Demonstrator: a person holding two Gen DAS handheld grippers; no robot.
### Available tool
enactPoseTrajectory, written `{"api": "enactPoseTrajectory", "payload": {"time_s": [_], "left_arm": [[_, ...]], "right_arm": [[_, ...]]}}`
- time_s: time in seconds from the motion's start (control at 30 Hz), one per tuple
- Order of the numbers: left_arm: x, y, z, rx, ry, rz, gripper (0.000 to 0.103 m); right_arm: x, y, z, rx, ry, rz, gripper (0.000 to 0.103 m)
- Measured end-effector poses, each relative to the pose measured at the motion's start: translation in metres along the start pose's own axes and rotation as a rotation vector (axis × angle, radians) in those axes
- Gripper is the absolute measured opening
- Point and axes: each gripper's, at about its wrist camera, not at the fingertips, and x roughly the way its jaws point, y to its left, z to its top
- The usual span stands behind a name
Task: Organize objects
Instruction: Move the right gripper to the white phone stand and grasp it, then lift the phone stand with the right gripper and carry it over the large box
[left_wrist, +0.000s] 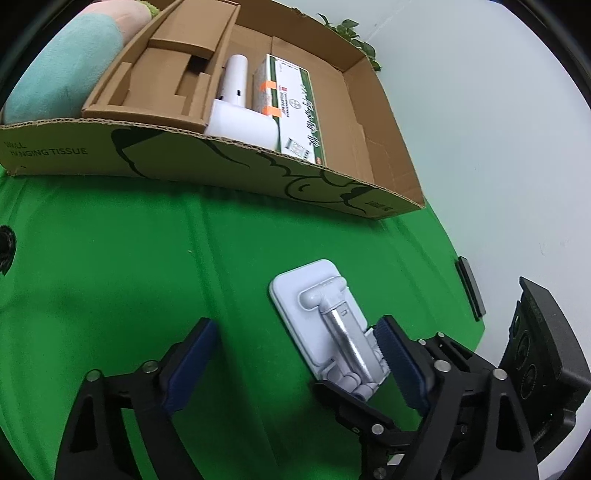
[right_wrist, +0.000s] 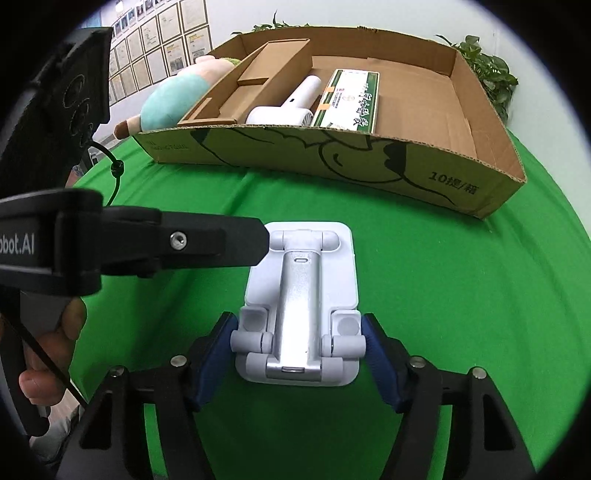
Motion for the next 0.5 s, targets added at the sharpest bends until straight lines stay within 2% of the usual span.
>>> {"api": "enactPoseTrajectory", "payload": {"time_s": [0.17,0.23,0.4,0.5], "left_arm": [[-0.004,-0.004,-0.001,0.003,0.002,-0.025,0.083],[-0.004,-0.006,-0.001,0.004,0.009,-0.048,0.078],[0.003,-0.009,-0.003,-0.004,0.048,-0.106,0.073],[0.010,-0.010,-0.006,0.005,0.069,-0.093,0.067]], "right_arm": [[-0.005,0.000,-0.004,0.044,0.000,0.023,0.067],[-0.008,0.000,-0.006,0.065,0.002,0.045,0.066],[-0.014,-0.001,-0.010,0.129,0.005,0.116,0.066],[-0.017,-0.004,-0.012,0.167,0.013,0.168,0.066]]}}
